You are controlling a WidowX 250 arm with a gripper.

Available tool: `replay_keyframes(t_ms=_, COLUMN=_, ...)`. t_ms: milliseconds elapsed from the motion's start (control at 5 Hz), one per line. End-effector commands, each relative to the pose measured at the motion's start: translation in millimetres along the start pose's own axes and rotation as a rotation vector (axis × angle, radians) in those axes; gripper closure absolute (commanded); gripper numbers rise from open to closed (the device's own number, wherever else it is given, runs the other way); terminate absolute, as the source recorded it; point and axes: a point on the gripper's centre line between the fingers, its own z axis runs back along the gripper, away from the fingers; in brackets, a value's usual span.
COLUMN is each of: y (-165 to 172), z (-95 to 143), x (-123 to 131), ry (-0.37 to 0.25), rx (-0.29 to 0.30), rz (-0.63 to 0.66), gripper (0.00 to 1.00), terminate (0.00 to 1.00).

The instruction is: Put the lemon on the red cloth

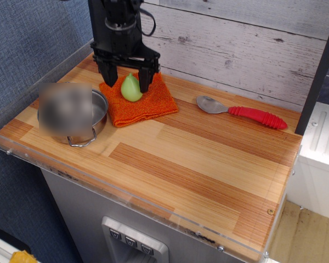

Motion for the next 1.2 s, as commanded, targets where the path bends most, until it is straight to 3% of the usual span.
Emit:
replay_keyframes(t_ms=0, y=6.6, z=69.9, x=-4.4, ry=-0.068, rx=0.057, rz=-0.038, gripper=0.00, terminate=0.00)
replay_keyframes(t_ms=200, y=9.0, z=87.2, x=-20.8, ry=-0.094, rx=0.062, rz=-0.004, gripper=0.00, terminate=0.00)
replay_keyframes(t_ms=400, y=8.6, z=100.8, x=-38.6, ry=-0.034, rx=0.072, rz=-0.018, gripper=0.00, terminate=0.00)
replay_keyframes(t_ms=600, y=4.6, z=112.0, x=-58.1, ry=0.059, rx=0.071, rz=-0.116, gripper=0.00, terminate=0.00)
replay_keyframes(t_ms=800, y=9.0, z=124.7, x=-104.1, ry=0.121, rx=0.060, rz=-0.117, gripper=0.00, terminate=0.00)
replay_keyframes(t_ms=1000, y=12.9, z=132.3, x=-134.0, ry=0.144, rx=0.113, rz=-0.087, gripper=0.00, terminate=1.00)
